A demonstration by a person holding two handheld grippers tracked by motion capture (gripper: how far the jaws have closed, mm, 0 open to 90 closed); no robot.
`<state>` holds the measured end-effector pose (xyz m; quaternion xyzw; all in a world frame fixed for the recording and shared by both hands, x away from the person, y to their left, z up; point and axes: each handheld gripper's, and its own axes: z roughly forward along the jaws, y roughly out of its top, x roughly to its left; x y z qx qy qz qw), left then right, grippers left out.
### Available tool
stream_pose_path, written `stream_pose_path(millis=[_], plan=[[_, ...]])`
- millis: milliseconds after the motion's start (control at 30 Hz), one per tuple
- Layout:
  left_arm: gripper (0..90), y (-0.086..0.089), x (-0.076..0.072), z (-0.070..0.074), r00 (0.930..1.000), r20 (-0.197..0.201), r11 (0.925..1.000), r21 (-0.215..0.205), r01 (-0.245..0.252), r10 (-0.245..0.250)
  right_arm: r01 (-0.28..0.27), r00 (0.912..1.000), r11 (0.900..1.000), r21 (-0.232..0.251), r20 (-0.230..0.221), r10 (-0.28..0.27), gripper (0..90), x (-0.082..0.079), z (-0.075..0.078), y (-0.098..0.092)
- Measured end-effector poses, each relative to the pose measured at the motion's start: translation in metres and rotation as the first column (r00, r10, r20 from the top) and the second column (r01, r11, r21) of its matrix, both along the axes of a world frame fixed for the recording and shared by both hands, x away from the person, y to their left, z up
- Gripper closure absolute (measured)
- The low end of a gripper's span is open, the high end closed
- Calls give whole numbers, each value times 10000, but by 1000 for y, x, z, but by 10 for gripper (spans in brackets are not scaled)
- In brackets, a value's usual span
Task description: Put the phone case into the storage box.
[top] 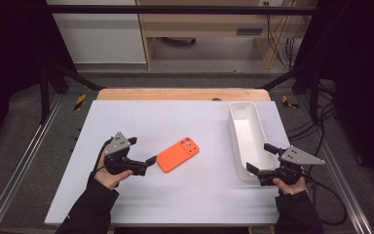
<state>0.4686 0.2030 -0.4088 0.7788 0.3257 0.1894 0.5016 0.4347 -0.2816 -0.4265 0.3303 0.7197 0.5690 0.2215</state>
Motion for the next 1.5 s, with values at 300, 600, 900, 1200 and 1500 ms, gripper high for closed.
stream_pose_path(millis=[300,600,900,1200,1500], plan=[[0,-14,8,0,9998,-114,9998,112,167,-166,0,10000,10000,-13,1,0,8,0,0,0],[0,-25,17,3,9992,-201,9988,343,341,-334,-10,10000,10000,-20,30,10,8,0,0,0],[0,-35,27,7,9988,-221,9979,465,440,-430,-18,10000,10000,-11,29,18,8,0,0,0],[0,-48,37,9,9978,-385,9943,898,581,-548,-32,10000,10000,-29,22,32,8,0,0,0],[0,-57,43,12,9967,-467,9928,969,705,-662,-15,10000,10000,-38,35,15,8,0,0,-1]])
